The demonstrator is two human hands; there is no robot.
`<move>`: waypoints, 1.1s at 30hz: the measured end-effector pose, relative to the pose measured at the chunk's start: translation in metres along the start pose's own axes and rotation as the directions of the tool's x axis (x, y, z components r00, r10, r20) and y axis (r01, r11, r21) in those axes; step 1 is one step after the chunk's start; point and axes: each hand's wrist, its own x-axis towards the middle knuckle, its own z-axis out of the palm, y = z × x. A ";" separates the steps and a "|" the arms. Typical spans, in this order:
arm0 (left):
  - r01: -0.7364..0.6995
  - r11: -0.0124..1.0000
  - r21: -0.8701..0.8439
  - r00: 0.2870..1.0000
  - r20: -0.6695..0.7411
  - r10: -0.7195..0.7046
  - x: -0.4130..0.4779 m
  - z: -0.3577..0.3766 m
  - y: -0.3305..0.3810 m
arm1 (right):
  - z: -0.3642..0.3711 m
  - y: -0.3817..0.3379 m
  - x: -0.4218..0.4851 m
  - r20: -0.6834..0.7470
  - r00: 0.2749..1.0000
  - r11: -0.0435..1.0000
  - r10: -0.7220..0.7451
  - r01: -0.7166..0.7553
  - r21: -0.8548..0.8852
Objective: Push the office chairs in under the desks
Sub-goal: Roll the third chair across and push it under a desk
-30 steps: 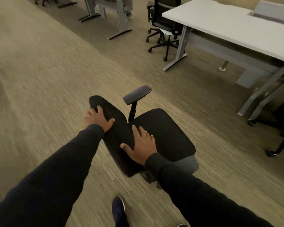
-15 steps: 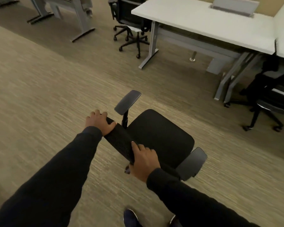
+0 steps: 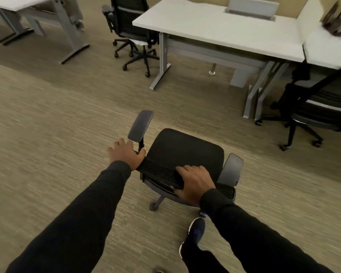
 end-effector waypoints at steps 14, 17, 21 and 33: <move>-0.061 0.990 -0.130 0.991 -0.128 0.044 0.167 0.000 0.101 | -0.053 0.157 0.173 0.220 0.973 0.985 0.070 -0.102 0.139; -0.056 0.991 -0.121 0.989 -0.142 0.038 0.209 -0.005 0.117 | -0.065 0.183 0.214 0.267 0.962 0.979 0.057 -0.106 0.175; -0.070 0.990 -0.126 0.985 -0.165 0.049 0.273 -0.013 0.140 | -0.081 0.224 0.268 0.241 0.964 0.963 0.111 -0.164 0.214; -0.160 0.981 -0.110 0.982 -0.116 0.147 0.466 -0.042 0.189 | -0.105 0.297 0.406 0.059 0.961 0.957 0.270 -0.274 0.091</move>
